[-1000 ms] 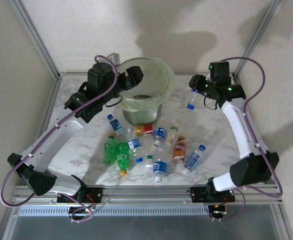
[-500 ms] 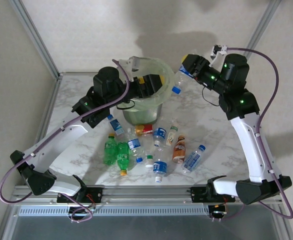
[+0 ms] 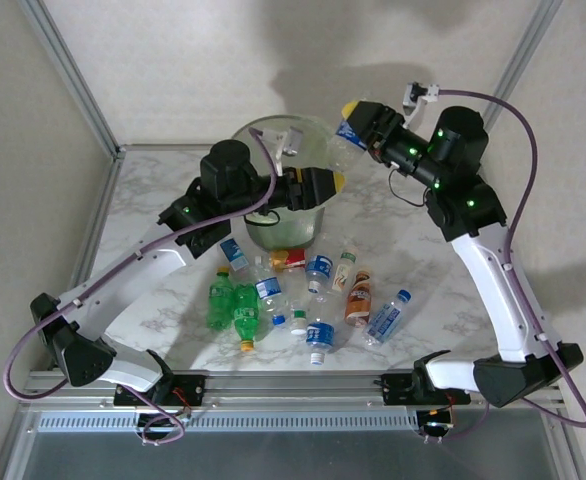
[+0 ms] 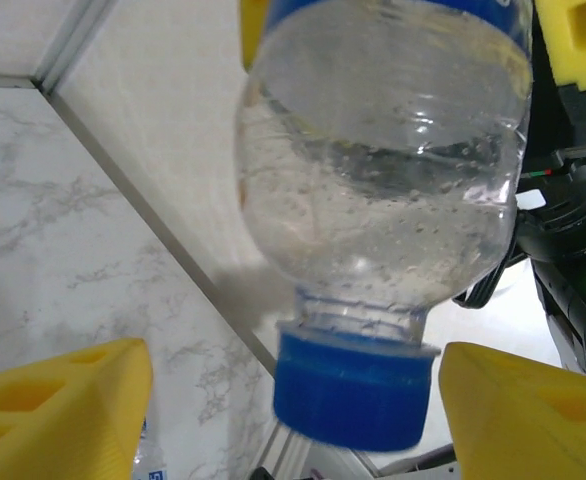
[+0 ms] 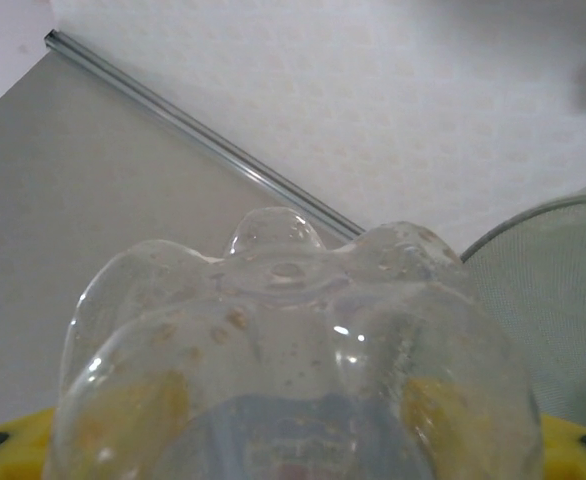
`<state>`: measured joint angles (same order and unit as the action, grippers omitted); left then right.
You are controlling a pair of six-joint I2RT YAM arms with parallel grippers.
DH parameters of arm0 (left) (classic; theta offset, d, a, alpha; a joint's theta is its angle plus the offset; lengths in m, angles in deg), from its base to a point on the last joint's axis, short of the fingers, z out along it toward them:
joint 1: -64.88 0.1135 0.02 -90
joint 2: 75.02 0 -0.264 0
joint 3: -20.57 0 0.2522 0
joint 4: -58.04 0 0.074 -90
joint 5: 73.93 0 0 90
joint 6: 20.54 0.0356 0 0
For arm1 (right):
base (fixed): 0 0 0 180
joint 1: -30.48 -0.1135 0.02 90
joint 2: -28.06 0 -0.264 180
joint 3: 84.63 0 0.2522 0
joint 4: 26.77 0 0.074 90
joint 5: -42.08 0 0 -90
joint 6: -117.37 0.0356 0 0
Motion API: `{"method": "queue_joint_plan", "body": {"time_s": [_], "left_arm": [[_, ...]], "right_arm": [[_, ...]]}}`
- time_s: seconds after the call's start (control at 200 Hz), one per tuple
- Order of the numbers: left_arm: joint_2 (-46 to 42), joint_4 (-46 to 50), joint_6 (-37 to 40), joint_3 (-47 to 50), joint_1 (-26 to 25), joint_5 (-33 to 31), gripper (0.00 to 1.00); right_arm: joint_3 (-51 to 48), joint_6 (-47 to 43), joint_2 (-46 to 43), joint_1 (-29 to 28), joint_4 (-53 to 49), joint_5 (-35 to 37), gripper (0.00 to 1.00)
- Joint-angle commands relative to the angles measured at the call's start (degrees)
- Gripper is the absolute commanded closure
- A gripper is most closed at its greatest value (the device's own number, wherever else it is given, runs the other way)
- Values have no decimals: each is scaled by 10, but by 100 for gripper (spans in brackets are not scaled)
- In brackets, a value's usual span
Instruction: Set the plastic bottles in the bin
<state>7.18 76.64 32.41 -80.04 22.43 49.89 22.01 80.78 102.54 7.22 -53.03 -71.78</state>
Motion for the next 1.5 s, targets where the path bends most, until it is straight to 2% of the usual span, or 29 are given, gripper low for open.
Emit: {"method": "queue_joint_plan", "body": {"time_s": [0.0, 0.11, 0.32, 0.566, 0.631, 0.671, 0.691, 0.721, 0.756, 0.821, 0.906, 0.951, 1.101, 1.397, 1.492], "left_arm": [[-1, -29, 15, 7, -4, 30, 29], [-2, -23, 20, 7, -4, 20, 38], [-3, -3, 41, 0, -4, 2, 49], [-9, 37, 77, -14, -4, -48, 71], [-8, 47, 83, -18, -3, -65, 74], [-6, 57, 87, -24, -3, -78, 75], [-5, 63, 88, -26, -3, -88, 76], [-3, 72, 91, -30, -3, -106, 77], [0, 85, 96, -36, -2, -127, 77], [8, 114, 101, -52, 5, -174, 78], [21, 148, 96, -74, 26, -224, 78], [28, 164, 87, -84, 41, -254, 81], [65, 198, 58, -105, 94, -253, 83], [140, 280, 64, -148, 96, -291, 81], [145, 286, 63, -150, 96, -301, 74]], "right_arm": [[3, 9, 5, -13, 37, -5, 45], [4, 13, 13, -20, 43, -10, 45], [-8, 13, 15, -31, 43, -6, 44], [-6, 3, 10, -31, 29, 10, 41], [-2, 0, 9, -31, 22, 15, 37], [2, -3, 8, -31, 15, 22, 31], [3, -4, 8, -32, 12, 28, 24], [4, -5, 6, -31, 6, 38, 14], [5, -6, 4, -31, -2, 52, 6], [13, -16, 1, -31, -30, 85, 2], [19, -27, -2, -31, -73, 129, 1], [20, -32, -4, -31, -91, 144, 1], [3, -44, -15, -31, -127, 171, 1], [-35, -61, -49, -31, -170, 214, 1], [-36, -65, -52, -30, -182, 226, 1]]}}
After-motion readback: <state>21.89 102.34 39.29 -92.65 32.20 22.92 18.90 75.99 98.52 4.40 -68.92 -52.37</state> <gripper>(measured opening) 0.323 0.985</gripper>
